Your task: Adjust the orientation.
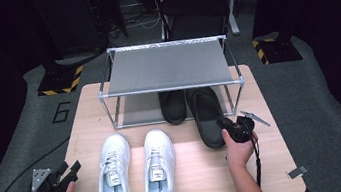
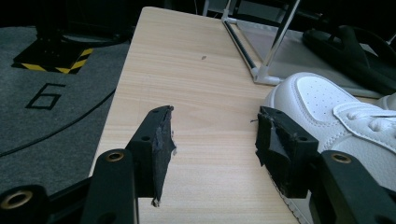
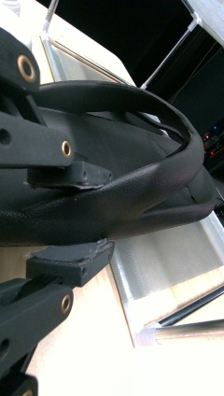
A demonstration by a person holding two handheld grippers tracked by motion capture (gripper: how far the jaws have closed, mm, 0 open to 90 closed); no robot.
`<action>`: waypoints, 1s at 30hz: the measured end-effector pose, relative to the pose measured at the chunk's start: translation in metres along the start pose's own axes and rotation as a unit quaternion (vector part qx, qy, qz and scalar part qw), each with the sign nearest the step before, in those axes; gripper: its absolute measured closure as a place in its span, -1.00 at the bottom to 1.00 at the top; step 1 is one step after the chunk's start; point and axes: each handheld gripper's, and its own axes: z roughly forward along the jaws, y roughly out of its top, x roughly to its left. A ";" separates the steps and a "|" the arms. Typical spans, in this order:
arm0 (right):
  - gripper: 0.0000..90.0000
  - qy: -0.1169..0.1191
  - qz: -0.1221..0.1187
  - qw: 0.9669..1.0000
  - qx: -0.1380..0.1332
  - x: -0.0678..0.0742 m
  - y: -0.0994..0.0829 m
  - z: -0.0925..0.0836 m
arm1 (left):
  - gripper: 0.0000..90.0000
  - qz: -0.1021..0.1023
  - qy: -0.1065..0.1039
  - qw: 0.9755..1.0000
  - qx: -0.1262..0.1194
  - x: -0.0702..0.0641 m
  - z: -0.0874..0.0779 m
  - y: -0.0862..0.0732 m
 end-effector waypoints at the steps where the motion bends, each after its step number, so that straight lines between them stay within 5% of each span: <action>1: 0.42 0.000 0.000 1.000 0.000 0.000 0.000 0.000 | 0.01 0.000 0.000 1.000 0.000 0.000 0.000 0.000; 30: 0.42 -0.031 0.019 0.999 -0.004 0.008 0.026 0.050 | 0.02 -0.007 0.000 1.000 0.003 0.005 -0.002 0.000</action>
